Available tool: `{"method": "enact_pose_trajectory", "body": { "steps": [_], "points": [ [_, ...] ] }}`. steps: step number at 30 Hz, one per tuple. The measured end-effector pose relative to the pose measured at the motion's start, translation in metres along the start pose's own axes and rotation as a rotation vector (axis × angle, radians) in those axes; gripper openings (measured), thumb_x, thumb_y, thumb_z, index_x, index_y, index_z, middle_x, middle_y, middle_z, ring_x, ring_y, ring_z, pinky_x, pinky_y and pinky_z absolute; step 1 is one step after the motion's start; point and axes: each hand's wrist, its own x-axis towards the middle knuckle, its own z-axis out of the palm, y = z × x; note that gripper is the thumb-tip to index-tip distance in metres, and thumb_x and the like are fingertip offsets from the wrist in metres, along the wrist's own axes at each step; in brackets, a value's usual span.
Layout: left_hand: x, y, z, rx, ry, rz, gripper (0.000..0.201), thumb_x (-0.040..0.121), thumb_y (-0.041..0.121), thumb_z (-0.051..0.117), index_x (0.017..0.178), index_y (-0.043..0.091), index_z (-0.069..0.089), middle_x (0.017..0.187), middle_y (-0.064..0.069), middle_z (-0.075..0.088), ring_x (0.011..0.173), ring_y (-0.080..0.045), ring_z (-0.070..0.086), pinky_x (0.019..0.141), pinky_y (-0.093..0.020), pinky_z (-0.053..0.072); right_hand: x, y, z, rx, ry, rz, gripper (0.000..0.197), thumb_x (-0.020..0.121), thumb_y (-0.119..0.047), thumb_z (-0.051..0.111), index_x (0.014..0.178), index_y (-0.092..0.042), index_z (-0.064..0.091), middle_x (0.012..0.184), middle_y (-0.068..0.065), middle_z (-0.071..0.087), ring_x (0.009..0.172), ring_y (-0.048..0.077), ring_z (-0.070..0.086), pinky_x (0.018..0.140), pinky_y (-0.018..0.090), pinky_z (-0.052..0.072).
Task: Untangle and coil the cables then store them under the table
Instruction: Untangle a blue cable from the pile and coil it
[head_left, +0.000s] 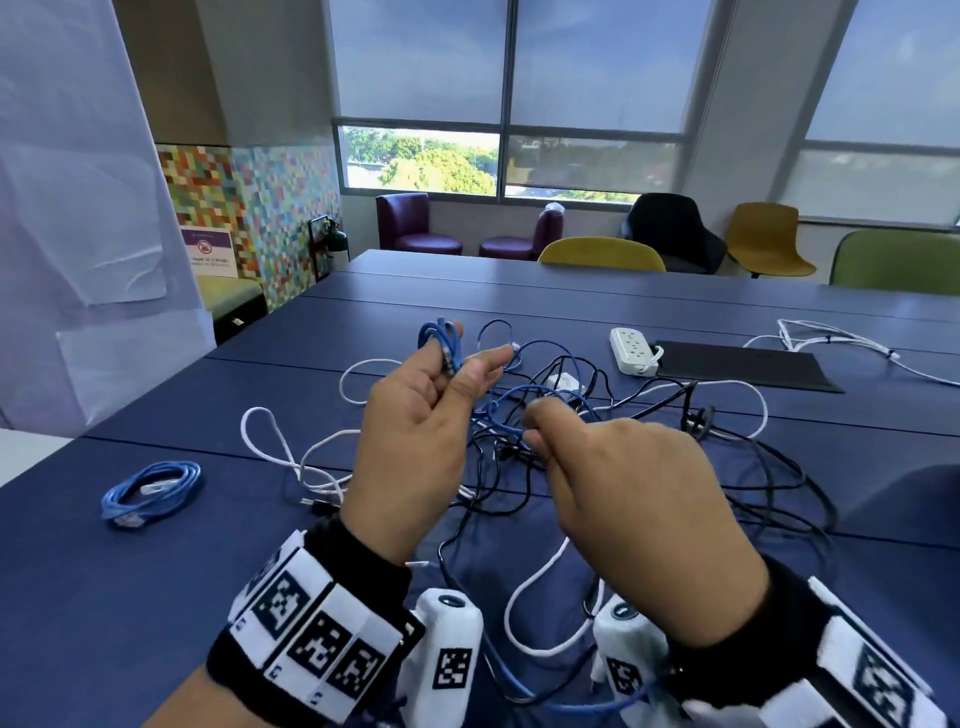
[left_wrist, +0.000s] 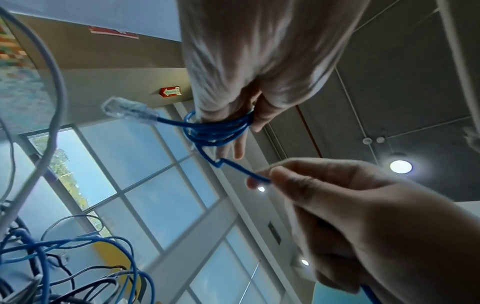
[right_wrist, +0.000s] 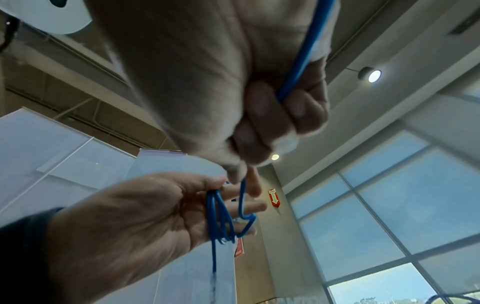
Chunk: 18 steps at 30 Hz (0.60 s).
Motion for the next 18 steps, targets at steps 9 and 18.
{"method": "enact_pose_trajectory", "body": {
  "steps": [9, 18],
  "points": [
    [-0.018, -0.015, 0.001, 0.378, -0.235, 0.095, 0.017, 0.092, 0.025, 0.051, 0.094, 0.014, 0.062, 0.096, 0.004, 0.073, 0.089, -0.016, 0.068, 0.084, -0.041, 0.054, 0.008, 0.005, 0.013, 0.290, 0.182, 0.105, 0.015, 0.093, -0.020, 0.060, 0.082, -0.018, 0.050, 0.062, 0.003, 0.061, 0.057, 0.036, 0.057, 0.049, 0.032, 0.034],
    [-0.030, -0.009, -0.005, 0.877, -0.462, 0.345, 0.014, 0.092, 0.025, 0.045, 0.098, 0.014, 0.051, 0.070, 0.010, 0.048, 0.064, -0.023, 0.048, 0.058, -0.039, 0.043, 0.015, 0.020, 0.006, 0.278, 0.081, 0.126, 0.022, 0.097, -0.035, 0.051, 0.086, -0.018, 0.060, 0.079, 0.003, 0.067, 0.079, 0.033, 0.062, 0.063, 0.036, 0.044]
  ]
}}
